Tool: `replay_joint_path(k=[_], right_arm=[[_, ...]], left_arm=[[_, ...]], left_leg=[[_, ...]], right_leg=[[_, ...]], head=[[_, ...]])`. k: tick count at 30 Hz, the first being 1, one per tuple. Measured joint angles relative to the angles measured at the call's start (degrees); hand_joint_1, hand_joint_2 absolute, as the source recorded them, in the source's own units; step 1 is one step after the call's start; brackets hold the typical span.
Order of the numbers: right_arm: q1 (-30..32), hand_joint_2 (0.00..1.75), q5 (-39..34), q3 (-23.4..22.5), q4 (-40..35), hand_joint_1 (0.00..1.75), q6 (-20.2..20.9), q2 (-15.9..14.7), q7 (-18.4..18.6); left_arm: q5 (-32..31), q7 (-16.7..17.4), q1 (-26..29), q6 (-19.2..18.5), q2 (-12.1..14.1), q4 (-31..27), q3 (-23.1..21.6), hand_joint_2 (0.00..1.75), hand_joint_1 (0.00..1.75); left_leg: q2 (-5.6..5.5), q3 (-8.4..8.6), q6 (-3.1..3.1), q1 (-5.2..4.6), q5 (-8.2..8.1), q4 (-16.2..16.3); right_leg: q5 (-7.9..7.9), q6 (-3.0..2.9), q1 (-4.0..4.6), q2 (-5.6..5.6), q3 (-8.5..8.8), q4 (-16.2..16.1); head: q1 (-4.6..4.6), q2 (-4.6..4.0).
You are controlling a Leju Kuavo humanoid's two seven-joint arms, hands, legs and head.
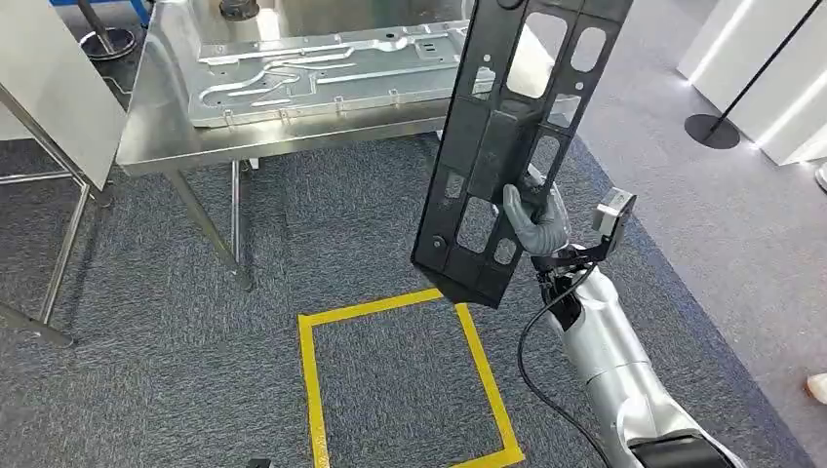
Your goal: Take the parts from the cabinet and place them on the table.
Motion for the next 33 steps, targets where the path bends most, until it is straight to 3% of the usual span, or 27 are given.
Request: replay_joint_path(k=[1,3,6,8,9,11,12,13,14,16,17,18,21,23,24,26,27,28,29,31,32,33], right_arm=[[-0.2,1.75,0.0,0.0,0.0,1.75,0.0,0.0,0.0],[-0.6,1.75,0.0,0.0,0.1,1.75,0.0,0.0,0.0],[-0.6,1.75,0.0,0.0,0.1,1.75,0.0,0.0,0.0],[-0.6,1.75,0.0,0.0,0.1,1.75,0.2,0.0,-0.1],[-0.8,1.75,0.0,0.0,0.1,1.75,0.2,0.0,-0.1],[-0.8,1.75,-0.1,0.0,0.1,1.75,0.2,0.0,-0.1],[-0.7,1.75,0.0,0.0,0.1,1.75,0.2,0.0,-0.1],[-0.6,1.75,0.0,0.0,0.1,1.75,0.2,0.0,-0.1],[-0.5,1.75,0.0,0.0,0.1,1.75,0.2,0.0,-0.1],[-0.5,1.75,0.0,0.0,0.1,1.75,0.3,0.0,-0.1],[-0.5,1.75,0.0,0.0,0.1,1.75,0.4,0.0,-0.1],[-0.6,1.75,-0.1,0.0,0.1,1.75,0.5,0.0,-0.1],[-0.6,1.75,-0.2,0.0,0.1,1.75,1.0,0.0,-0.1],[-0.8,1.75,-0.4,0.0,0.1,1.75,1.0,0.0,-0.3],[-1.0,1.75,-0.5,0.0,0.1,1.75,1.0,-0.1,-0.4],[-1.0,1.75,-0.5,0.0,0.3,1.75,1.0,-0.3,-0.5],[-0.9,1.75,-0.5,0.0,0.5,1.75,1.0,-0.3,-0.5],[-0.8,1.75,-0.5,0.0,0.6,1.75,1.0,-0.3,-0.5],[-0.8,1.75,-0.5,0.0,0.6,1.75,1.0,-0.3,-0.5],[-1.0,1.75,-0.5,0.0,0.6,1.75,1.0,-0.3,-0.5],[-1.1,1.75,-0.5,0.0,0.6,1.75,1.0,-0.3,-0.6],[-1.3,1.75,-0.5,0.0,0.7,1.75,1.0,-0.3,-0.7]], left_arm=[[0.0,0.0,0.0,0.0,0.0,0.0,0.0,1.75,0.0],[0.1,0.0,-0.1,0.0,0.0,0.0,0.0,1.75,0.0],[0.1,0.0,0.1,-0.1,0.0,0.0,0.0,1.75,0.0],[0.1,0.0,0.1,0.0,0.0,0.0,0.0,1.75,0.0],[0.1,0.0,0.0,-0.1,0.0,0.0,0.0,1.75,0.0],[0.0,0.0,0.0,-0.2,0.0,0.0,0.0,1.75,0.0],[0.0,0.0,0.1,-0.3,0.0,0.0,0.0,1.75,0.0],[-0.1,0.0,0.1,-0.4,0.0,0.0,0.0,1.75,0.0],[-0.1,0.0,0.2,-0.4,0.0,0.0,0.0,1.75,0.0],[-0.1,0.1,0.1,-0.6,0.0,0.0,-0.1,1.75,0.0],[-0.2,0.1,0.1,-0.6,0.0,0.0,-0.2,1.75,0.0],[-0.2,0.1,0.1,-0.7,0.0,0.0,-0.2,1.75,0.0],[-0.2,0.1,0.2,-0.7,0.0,0.0,-0.2,1.75,0.0],[-0.1,0.0,0.1,-0.6,0.0,0.0,-0.2,1.75,0.0],[0.0,-0.1,0.0,-0.6,0.0,0.0,-0.2,1.75,0.0],[0.0,-0.2,-0.1,-0.6,0.0,0.0,-0.3,1.75,0.0],[0.1,-0.2,0.0,-0.6,0.0,0.0,-0.3,1.75,0.0],[0.1,-0.2,0.0,-0.6,0.0,0.0,-0.3,1.75,0.0],[0.1,-0.2,0.1,-0.6,0.0,0.0,-0.3,1.75,0.0],[0.1,-0.2,0.1,-0.6,0.0,0.0,-0.3,1.75,0.0],[0.1,-0.2,0.1,-0.6,-0.1,0.0,-0.3,1.75,0.0],[0.1,-0.2,0.0,-0.6,-0.1,0.0,-0.3,1.75,0.0]], left_leg=[[-0.11,0.27,-0.18,0.0,-0.38,0.2],[-0.37,-0.02,-0.76,-0.41,-0.86,0.8],[-0.35,0.22,-1.47,-0.26,-1.16,0.3],[-0.01,0.37,-2.16,-0.21,-2.37,1.7],[0.26,-1.25,-2.39,-0.16,-4.14,5.1],[0.44,-6.55,-2.67,0.09,-7.89,15.0],[0.47,-9.1,-2.73,0.12,-8.47,18.9],[0.49,-9.84,-2.68,0.14,-7.53,19.1],[0.51,-9.13,-2.6,0.15,-5.3,16.6],[0.65,-5.01,-2.22,0.15,0.66,6.8],[0.87,-3.22,-1.91,0.12,2.31,2.1],[0.81,-2.27,-1.85,-0.24,1.5,1.0],[0.64,-2.61,-1.03,-0.42,1.27,1.2],[0.61,-1.81,-0.33,-0.08,1.58,0.2],[0.65,-1.65,0.09,-0.08,1.47,0.1],[0.62,-1.41,0.47,-0.23,1.13,0.2],[0.6,-1.33,0.53,-0.27,0.96,0.2],[0.51,-1.22,0.48,-0.28,0.8,0.3],[0.43,-1.0,0.43,-0.28,0.54,0.4],[0.26,-0.31,0.16,-0.27,-0.19,0.8],[0.24,-0.15,-0.01,-0.27,-0.59,0.8],[0.21,-0.33,-0.29,-0.55,-0.72,1.0]], right_leg=[[2.88,-0.18,0.0,0.03,2.36,-5.3],[2.69,-0.76,0.34,0.3,4.0,-9.5],[2.32,-1.57,0.5,0.3,4.01,-9.2],[2.22,-2.26,0.01,0.21,5.15,-9.9],[2.02,-2.57,0.0,0.15,5.4,-9.9],[1.72,-2.85,0.18,0.15,5.65,-9.8],[1.53,-2.86,0.24,0.16,5.79,-9.8],[1.34,-2.82,0.26,0.19,6.02,-9.8],[1.09,-2.78,0.26,0.21,6.35,-9.8],[0.49,-2.52,0.24,0.24,7.33,-9.8],[0.11,-2.26,0.24,0.22,7.61,-9.8],[-0.1,-1.91,0.67,0.3,7.51,-9.5],[-0.14,-1.12,0.44,0.25,7.44,-9.9],[-1.09,-0.51,0.19,0.27,7.24,-8.6],[-2.9,-0.41,0.2,0.29,5.62,-5.3],[-6.66,-0.11,0.17,0.31,0.4,4.3],[-7.48,-0.04,0.17,0.31,-2.0,7.9],[-6.79,-0.05,0.18,0.31,-3.27,9.0],[-4.68,-0.11,0.18,0.31,-2.88,7.0],[1.63,-0.47,0.18,0.31,1.38,-3.1],[3.53,-0.76,0.22,0.31,3.25,-7.9],[2.62,-0.97,0.54,0.39,3.9,-8.3]], head=[[0.02,0.0],[0.02,0.0],[0.0,0.0],[0.0,0.0],[0.0,0.0],[0.0,0.0],[0.0,0.0],[0.0,0.0],[0.0,0.0],[0.0,0.0],[0.0,0.0],[0.0,0.0],[0.0,0.0],[0.02,0.0],[0.0,0.0],[0.0,0.0],[0.0,0.0],[0.0,0.0],[0.0,0.0],[0.0,0.0],[0.02,0.0],[0.0,0.0]])
